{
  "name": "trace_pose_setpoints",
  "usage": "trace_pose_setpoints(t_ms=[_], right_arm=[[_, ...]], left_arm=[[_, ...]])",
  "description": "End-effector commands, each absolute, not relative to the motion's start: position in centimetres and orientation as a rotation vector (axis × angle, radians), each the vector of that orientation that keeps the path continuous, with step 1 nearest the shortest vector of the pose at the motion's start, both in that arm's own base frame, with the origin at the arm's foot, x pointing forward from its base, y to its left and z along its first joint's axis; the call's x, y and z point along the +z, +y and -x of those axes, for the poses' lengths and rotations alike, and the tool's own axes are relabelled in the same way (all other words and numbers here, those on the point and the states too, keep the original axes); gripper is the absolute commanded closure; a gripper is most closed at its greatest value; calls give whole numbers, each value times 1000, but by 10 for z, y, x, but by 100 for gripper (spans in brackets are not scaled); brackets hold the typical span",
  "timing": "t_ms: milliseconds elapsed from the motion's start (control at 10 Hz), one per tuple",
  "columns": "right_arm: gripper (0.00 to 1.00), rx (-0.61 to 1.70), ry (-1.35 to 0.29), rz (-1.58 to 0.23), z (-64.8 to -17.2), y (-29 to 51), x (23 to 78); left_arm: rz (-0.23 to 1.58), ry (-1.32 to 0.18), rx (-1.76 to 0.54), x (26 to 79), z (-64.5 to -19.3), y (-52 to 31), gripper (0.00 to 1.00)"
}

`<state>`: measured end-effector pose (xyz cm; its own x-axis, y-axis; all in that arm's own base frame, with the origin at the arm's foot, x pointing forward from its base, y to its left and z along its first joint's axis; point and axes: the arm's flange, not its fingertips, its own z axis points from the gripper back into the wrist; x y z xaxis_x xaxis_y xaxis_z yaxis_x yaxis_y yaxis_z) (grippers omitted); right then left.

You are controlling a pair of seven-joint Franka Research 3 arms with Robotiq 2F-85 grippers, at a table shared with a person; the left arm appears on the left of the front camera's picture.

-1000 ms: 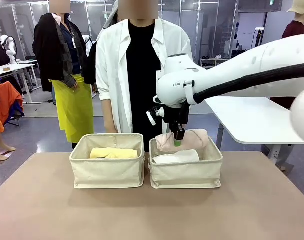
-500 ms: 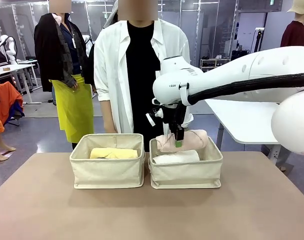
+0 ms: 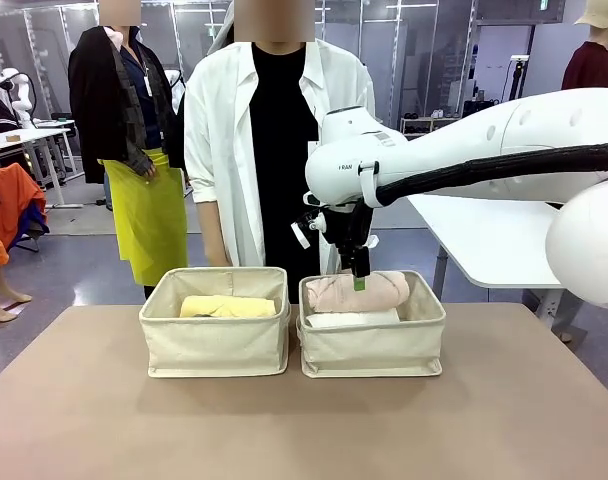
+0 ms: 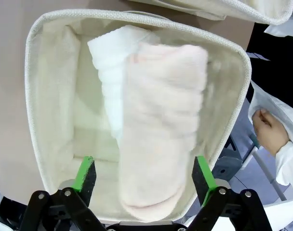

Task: Divide the towels into two baskets.
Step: Pick up one hotel-folded towel from the bottom of the table and place it in the Fabric basket indicated by the person.

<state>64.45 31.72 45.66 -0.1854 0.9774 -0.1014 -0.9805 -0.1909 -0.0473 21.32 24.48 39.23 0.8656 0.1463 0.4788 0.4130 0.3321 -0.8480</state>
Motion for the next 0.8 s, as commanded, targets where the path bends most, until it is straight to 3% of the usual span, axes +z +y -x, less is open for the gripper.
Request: trace_pose_setpoints(t_ms=[0, 100, 700], right_arm=[[0, 1754, 35, 121, -623, 306, 463], [0, 1759, 32, 124, -645, 317, 457], [0, 1759, 32, 124, -645, 317, 457]], left_arm=[[1239, -530, -180, 395, -209, 243, 0], [1239, -530, -180, 395, -209, 243, 0], [1239, -530, -180, 395, -209, 243, 0]])
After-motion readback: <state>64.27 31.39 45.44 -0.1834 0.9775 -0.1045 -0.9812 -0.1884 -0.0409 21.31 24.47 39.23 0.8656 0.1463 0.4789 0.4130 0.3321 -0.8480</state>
